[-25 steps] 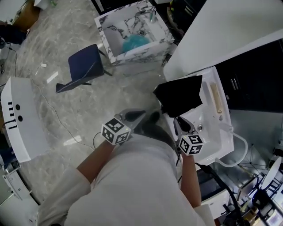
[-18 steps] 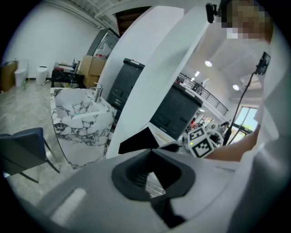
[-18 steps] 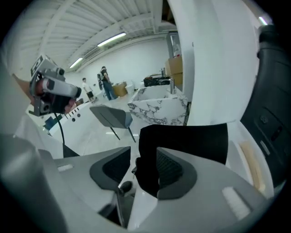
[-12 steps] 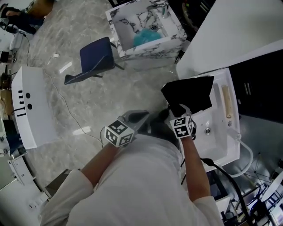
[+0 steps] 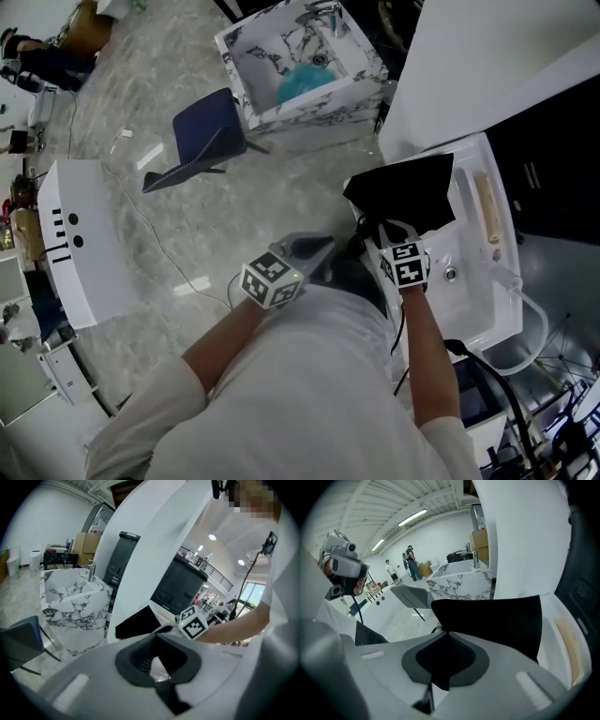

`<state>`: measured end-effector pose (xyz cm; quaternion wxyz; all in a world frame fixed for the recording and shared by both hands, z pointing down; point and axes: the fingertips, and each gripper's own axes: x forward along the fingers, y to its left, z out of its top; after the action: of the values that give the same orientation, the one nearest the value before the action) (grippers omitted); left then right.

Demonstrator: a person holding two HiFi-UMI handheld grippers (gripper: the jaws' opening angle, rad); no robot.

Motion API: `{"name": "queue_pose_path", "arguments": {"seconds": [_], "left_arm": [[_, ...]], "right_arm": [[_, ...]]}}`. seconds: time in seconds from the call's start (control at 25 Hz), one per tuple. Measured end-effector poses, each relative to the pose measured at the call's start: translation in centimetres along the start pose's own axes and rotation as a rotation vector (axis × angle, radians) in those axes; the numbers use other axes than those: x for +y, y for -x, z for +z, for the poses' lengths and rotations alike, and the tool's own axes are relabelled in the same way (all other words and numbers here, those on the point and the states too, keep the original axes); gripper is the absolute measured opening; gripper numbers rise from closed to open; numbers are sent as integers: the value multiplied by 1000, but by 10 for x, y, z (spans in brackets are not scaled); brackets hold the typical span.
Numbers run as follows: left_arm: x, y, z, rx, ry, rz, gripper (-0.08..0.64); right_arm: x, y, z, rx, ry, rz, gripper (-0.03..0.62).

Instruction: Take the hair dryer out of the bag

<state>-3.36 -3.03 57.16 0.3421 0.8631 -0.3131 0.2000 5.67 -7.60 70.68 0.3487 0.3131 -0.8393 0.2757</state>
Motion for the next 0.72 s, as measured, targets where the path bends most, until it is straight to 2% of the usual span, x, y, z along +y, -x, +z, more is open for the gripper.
{"name": "queue_pose_path", "arguments": {"seconds": [0.24,0.44,0.72], "left_arm": [[1,-17,10,37,-75,-20,2],[9,-43,16,70,-138,-67,2],[20,-103,-3,224,-249,-186,3]], "right_arm": [[-18,17,14,-86,-139,-3,11],[-29,29,26,-124,-224,-50,11],[-35,41,40,-146,-315,-130,11]]}}
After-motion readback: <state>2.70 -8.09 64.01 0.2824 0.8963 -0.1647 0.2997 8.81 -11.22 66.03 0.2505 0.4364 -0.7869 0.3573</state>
